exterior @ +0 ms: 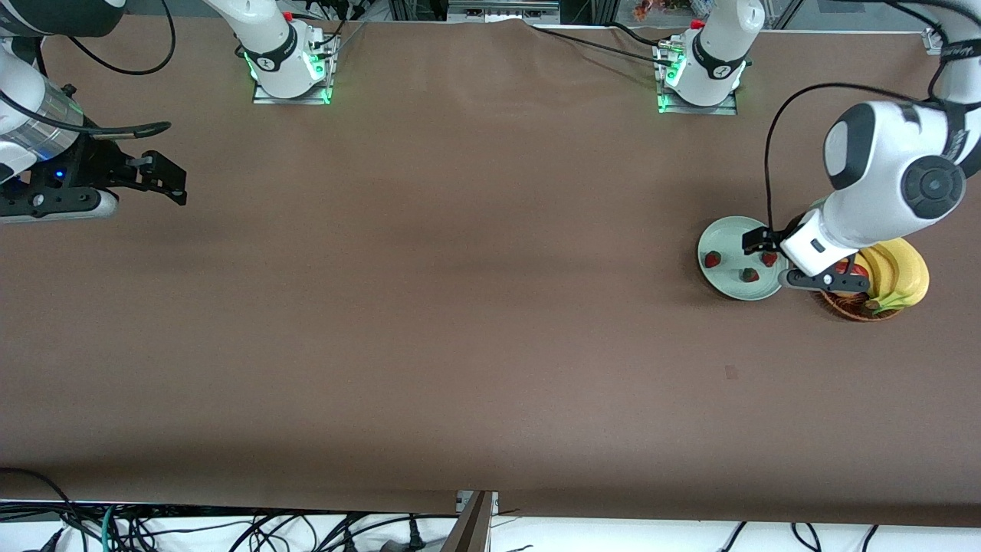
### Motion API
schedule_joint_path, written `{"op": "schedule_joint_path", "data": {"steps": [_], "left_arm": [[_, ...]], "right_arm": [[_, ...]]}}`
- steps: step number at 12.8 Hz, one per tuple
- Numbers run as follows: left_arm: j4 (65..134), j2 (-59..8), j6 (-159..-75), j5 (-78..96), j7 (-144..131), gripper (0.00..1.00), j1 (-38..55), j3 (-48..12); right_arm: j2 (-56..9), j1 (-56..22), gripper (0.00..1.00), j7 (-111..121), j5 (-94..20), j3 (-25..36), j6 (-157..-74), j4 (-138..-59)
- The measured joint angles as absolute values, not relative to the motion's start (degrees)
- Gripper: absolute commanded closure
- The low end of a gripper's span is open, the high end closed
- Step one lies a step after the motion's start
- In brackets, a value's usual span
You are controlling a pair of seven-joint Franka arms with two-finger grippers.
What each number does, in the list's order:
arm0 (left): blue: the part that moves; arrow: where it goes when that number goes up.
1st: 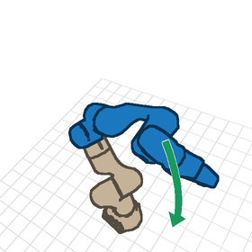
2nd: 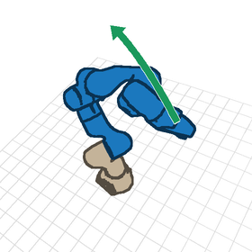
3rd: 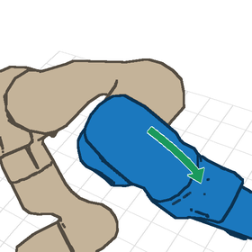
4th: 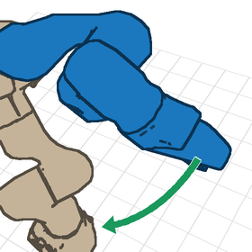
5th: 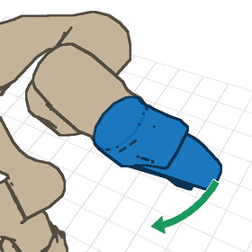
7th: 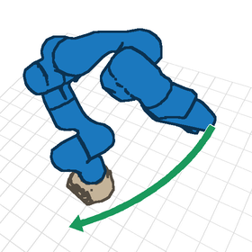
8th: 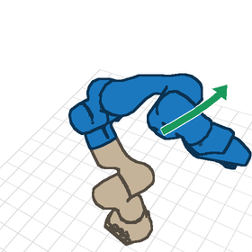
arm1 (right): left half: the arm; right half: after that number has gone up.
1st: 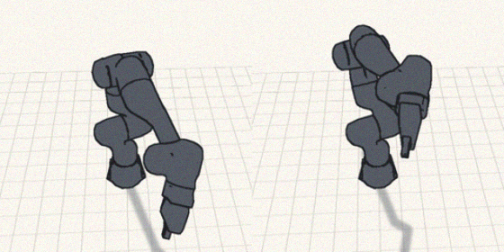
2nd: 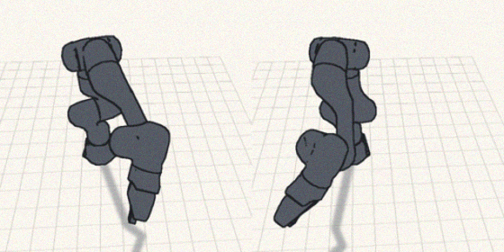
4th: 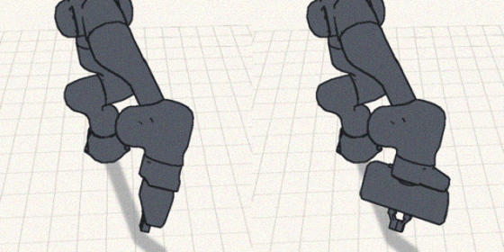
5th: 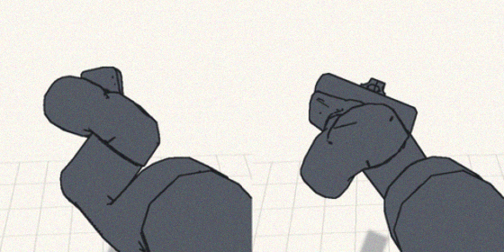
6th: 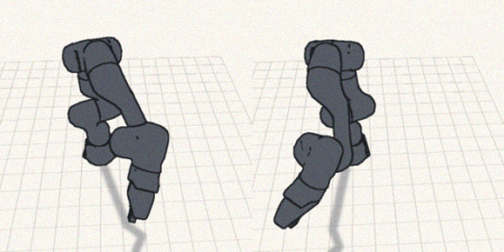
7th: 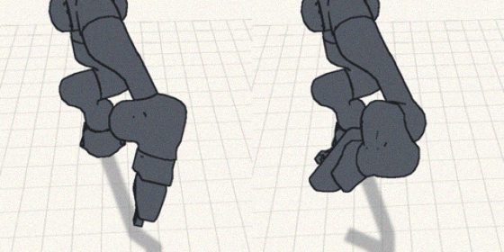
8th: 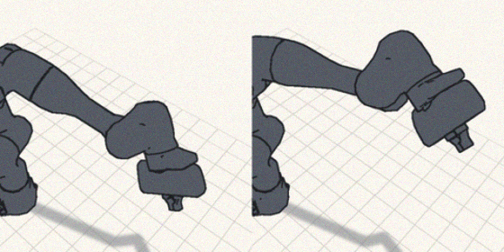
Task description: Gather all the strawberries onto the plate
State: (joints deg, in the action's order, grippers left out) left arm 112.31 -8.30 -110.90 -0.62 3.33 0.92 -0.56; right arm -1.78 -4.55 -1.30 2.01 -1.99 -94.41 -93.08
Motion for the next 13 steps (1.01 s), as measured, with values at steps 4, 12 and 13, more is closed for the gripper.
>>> {"op": "schedule_joint_path", "data": {"steps": [4,12,13], "left_arm": [[102.1,-7.7,-99.6,-0.5,3.0,0.0,3.4,-0.1],[98.5,-3.6,-95.1,-0.5,3.0,0.0,4.3,1.2],[98.4,-3.4,-94.5,-0.5,3.0,0.0,4.3,1.3]], "right_arm": [[-1.8,-4.6,0.0,-1.3,2.0,-2.0,-94.4,-93.1],[-1.8,-4.5,0.0,-2.3,2.0,-1.7,-93.4,-93.1],[-1.8,-4.5,0.0,-3.4,2.0,-1.7,-93.2,-93.1]]}}
